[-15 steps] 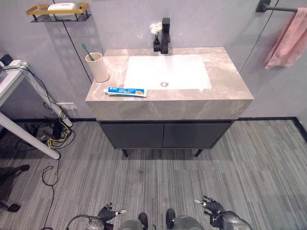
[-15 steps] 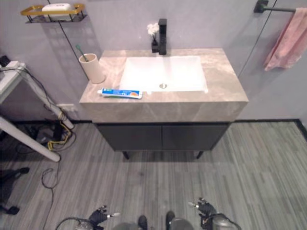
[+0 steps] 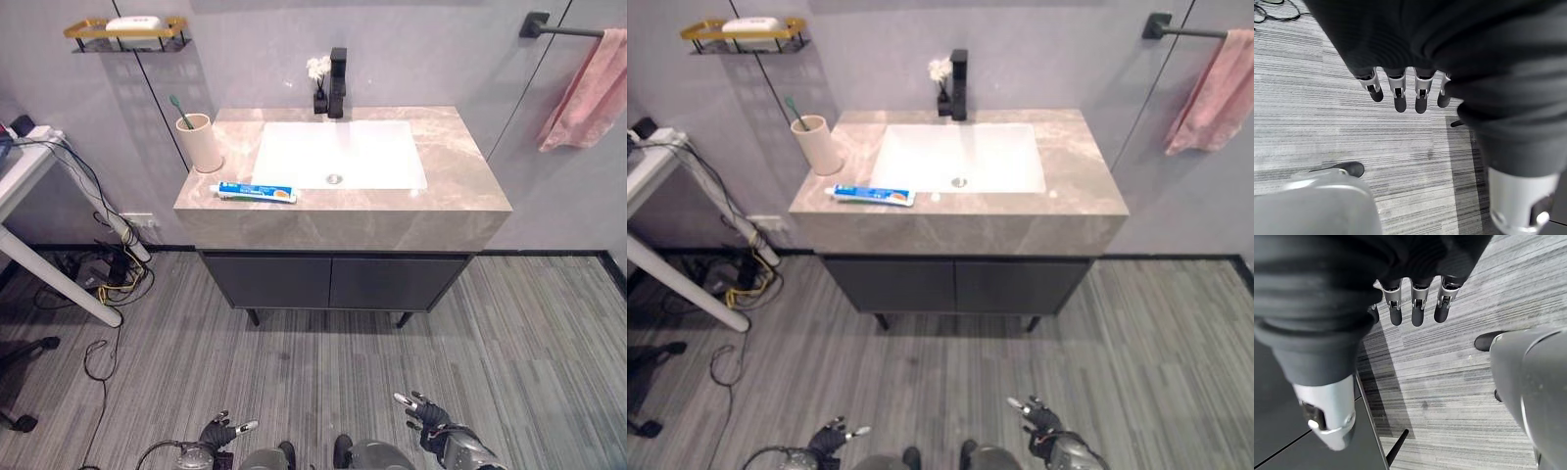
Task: Put brush and paste in cup on sink, flatten towel.
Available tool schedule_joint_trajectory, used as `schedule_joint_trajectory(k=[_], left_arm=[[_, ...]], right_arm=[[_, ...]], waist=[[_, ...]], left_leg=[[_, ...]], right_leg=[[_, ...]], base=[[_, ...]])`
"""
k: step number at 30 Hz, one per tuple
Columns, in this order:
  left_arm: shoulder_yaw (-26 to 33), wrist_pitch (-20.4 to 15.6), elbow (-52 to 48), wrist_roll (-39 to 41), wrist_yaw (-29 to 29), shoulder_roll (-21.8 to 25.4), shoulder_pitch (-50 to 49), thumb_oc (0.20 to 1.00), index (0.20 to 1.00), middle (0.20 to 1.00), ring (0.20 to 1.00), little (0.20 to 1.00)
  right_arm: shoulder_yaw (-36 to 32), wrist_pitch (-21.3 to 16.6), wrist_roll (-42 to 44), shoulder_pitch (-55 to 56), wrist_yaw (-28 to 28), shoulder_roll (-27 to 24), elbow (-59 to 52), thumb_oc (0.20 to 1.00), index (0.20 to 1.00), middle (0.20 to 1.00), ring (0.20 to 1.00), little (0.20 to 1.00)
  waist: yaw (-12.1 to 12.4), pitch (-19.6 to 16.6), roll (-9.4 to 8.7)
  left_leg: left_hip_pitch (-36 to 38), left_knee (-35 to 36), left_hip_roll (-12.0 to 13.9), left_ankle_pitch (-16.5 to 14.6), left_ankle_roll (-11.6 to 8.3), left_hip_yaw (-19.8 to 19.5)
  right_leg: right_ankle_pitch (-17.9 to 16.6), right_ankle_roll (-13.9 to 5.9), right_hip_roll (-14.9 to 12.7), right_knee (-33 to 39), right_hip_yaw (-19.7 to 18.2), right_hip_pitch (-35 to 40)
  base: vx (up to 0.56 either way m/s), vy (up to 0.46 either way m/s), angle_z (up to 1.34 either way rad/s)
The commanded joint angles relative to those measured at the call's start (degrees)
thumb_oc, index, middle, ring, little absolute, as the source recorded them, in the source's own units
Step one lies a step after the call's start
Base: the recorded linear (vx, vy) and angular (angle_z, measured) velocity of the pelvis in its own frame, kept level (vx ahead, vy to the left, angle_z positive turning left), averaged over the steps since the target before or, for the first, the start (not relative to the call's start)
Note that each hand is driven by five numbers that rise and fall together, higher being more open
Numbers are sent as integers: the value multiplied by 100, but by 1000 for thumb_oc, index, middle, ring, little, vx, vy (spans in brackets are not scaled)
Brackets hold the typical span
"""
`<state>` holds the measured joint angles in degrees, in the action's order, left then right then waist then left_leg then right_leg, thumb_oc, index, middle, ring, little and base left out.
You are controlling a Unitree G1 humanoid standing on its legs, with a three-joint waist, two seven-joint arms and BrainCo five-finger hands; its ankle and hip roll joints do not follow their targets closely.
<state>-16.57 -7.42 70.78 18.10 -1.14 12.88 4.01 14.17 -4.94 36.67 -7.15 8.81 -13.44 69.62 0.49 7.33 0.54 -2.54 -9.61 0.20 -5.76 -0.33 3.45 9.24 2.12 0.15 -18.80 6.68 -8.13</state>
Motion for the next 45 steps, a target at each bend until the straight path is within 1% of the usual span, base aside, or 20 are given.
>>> schedule_joint_trajectory(k=[1, 5, 12, 25, 27, 29, 30, 31, 32, 33, 34, 35, 36, 37, 38, 39, 40, 41, 42, 45], left_arm=[[39, -155, 117, 80, -56, -95, 48, 1000, 1000, 1000, 1000, 1000], [7, -155, 178, 12, -57, -140, -3, 1000, 1000, 1000, 1000, 1000], [39, -123, 344, -94, -80, -156, -25, 1000, 1000, 1000, 1000, 1000], [35, -37, 601, -408, -38, -155, -106, 1000, 1000, 1000, 1000, 1000], [14, -26, 595, -482, -47, -128, -96, 1000, 1000, 1000, 1000, 1000], [4, -46, 554, -493, -77, -85, -48, 1000, 1000, 1000, 1000, 1000], [5, -46, 554, -493, -77, -85, -47, 1000, 1000, 1000, 1000, 1000], [-10, -46, 506, -460, -88, -49, 30, 1000, 1000, 1000, 1000, 1000], [-10, -46, 506, -460, -88, -49, 30, 1000, 1000, 1000, 1000, 1000], [-38, -49, 465, -429, -117, -46, 103, 1000, 1000, 1000, 1000, 1000], [-33, -48, 448, -407, -119, -31, 112, 1000, 1000, 1000, 1000, 1000], [-24, -53, 430, -390, -134, -16, 119, 1000, 1000, 1000, 1000, 1000], [-25, -53, 430, -390, -134, -16, 118, 1000, 1000, 1000, 1000, 1000], [-5, -51, 423, -447, -147, 8, 129, 1000, 1000, 1000, 1000, 1000], [-5, -51, 423, -447, -147, 9, 128, 1000, 1000, 1000, 1000, 1000], [19, -39, 448, -500, -155, 25, 120, 1000, 1000, 1000, 1000, 1000], [66, -46, 479, -523, -170, 40, 86, 1000, 1000, 1000, 1000, 1000], [111, -53, 531, -516, -208, 51, 62, 1000, 1000, 1000, 1000, 1000], [136, -74, 567, -499, -236, 53, 52, 1000, 1000, 1000, 1000, 1000], [241, -72, 612, -461, -232, 96, 3, 1000, 1000, 1000, 1000, 1000]], right_arm=[[45, -193, -245, -69, -69, -73, 90, 1000, 1000, 1000, 1000, 1000], [-1, -200, -425, 40, -146, -128, 124, 1000, 1000, 1000, 1000, 1000], [32, -159, -733, 115, -219, -98, 341, 1000, 1000, 1000, 1000, 1000], [67, -152, -626, 193, -125, -51, 218, 1000, 1000, 1000, 1000, 1000], [109, -151, -651, 187, -130, -48, 172, 1000, 1000, 1000, 1000, 1000], [196, -153, -723, 174, -137, -68, 93, 1000, 1000, 1000, 1000, 1000], [196, -152, -723, 174, -137, -67, 93, 1000, 1000, 1000, 1000, 1000], [285, -158, -810, 160, -154, -109, -9, 1000, 1000, 1000, 1000, 1000], [285, -158, -810, 160, -154, -109, -9, 1000, 1000, 1000, 1000, 1000], [379, -151, -919, 174, -160, -182, -143, 1000, 1000, 1000, 1000, 1000], [393, -135, -952, 195, -154, -214, -171, 1000, 1000, 1000, 1000, 1000], [378, -130, -953, 236, -157, -239, -191, 1000, 1000, 1000, 1000, 1000], [378, -130, -953, 237, -157, -239, -192, 1000, 1000, 1000, 1000, 1000], [339, -125, -977, 301, -177, -270, -197, 1000, 1000, 1000, 1000, 1000], [339, -125, -978, 303, -177, -269, -197, 1000, 1000, 1000, 1000, 1000], [309, -120, -991, 335, -197, -278, -171, 1000, 1000, 1000, 1000, 1000], [266, -121, -1005, 372, -211, -288, -139, 1000, 1000, 1000, 1000, 1000], [246, -129, -1071, 417, -231, -282, -99, 1000, 1000, 1000, 1000, 1000], [248, -146, -1108, 439, -240, -273, -85, 1000, 1000, 1000, 1000, 1000], [270, -139, -1270, 480, -237, -288, -31, 1000, 1000, 1000, 1000, 1000]], waist=[[-5, -85, 4], [-14, -142, 6], [-27, -243, -30], [-18, -312, -103], [-22, -283, -116], [-7, -176, -174], [-11, -183, -171], [14, -29, -231], [14, -29, -231], [31, 103, -276], [5, 111, -289], [-30, 106, -276], [-29, 106, -277], [-33, 92, -273], [-32, 93, -275], [-23, 72, -288], [6, 39, -283], [68, 6, -203], [96, 17, -189], [161, -2, -121]], left_leg=[[183, -4, -63, 250, -164, 194], [301, 167, -23, 310, -192, 184], [449, 353, -24, 293, -176, 206], [586, 462, 37, 348, -220, 269], [522, 344, 56, 383, -261, 277], [145, -282, 101, 554, -362, 280], [123, -305, 105, 544, -363, 275], [-358, -1050, 133, 838, -481, 225], [-358, -1050, 133, 838, -481, 225], [-689, -1570, 83, 974, -524, 205], [-778, -1635, 115, 963, -506, 278], [-818, -1500, 193, 948, -477, 408], [-818, -1500, 193, 948, -477, 409], [-966, -1101, 300, 872, -416, 620], [-964, -1103, 297, 868, -414, 622], [-1041, -762, 350, 786, -356, 687], [-1128, -274, 420, 889, -333, 677], [-1209, 417, 576, 1312, -412, 595], [-1284, 737, 668, 1536, -462, 588], [-1361, 1218, 902, 1889, -566, 774]], right_leg=[[-541, -581, -148, 746, 1, 673], [-591, -551, -93, 1006, 0, 811], [-594, -554, -63, 1135, -11, 921], [-688, -517, 24, 1421, -124, 1081], [-698, -500, 41, 1417, -136, 1058], [-717, -442, 53, 1404, -207, 1032], [-717, -441, 57, 1402, -202, 1021], [-766, -391, 45, 1428, -223, 1014], [-766, -391, 45, 1428, -223, 1014], [-779, -365, 3, 1415, -187, 1003], [-755, -361, -7, 1403, -175, 1001], [-717, -362, -15, 1396, -141, 1006], [-716, -363, -16, 1395, -141, 1006], [-654, -391, -43, 1428, -94, 1047], [-650, -393, -46, 1426, -95, 1049], [-616, -430, -65, 1481, -86, 1097], [-590, -480, -61, 1581, -113, 1201], [-537, -534, -14, 1676, -181, 1346], [-478, -559, -38, 1712, -233, 1464], [-367, -614, -77, 1799, -380, 1751]], base=[[85, -39, 0], [84, -30, 1], [64, -9, 0], [26, -13, -1], [-1, -52, -2], [-40, -68, -1], [-100, -96, -3], [-72, -57, -6], [-95, -91, -2], [9, -43, -5], [47, -37, -6], [72, -2, 1], [126, 38, 4], [89, 32, 9], [157, 63, 16], [170, 82, 26], [344, 186, 24], [385, 220, 10], [391, 235, -2], [333, 204, -12]])
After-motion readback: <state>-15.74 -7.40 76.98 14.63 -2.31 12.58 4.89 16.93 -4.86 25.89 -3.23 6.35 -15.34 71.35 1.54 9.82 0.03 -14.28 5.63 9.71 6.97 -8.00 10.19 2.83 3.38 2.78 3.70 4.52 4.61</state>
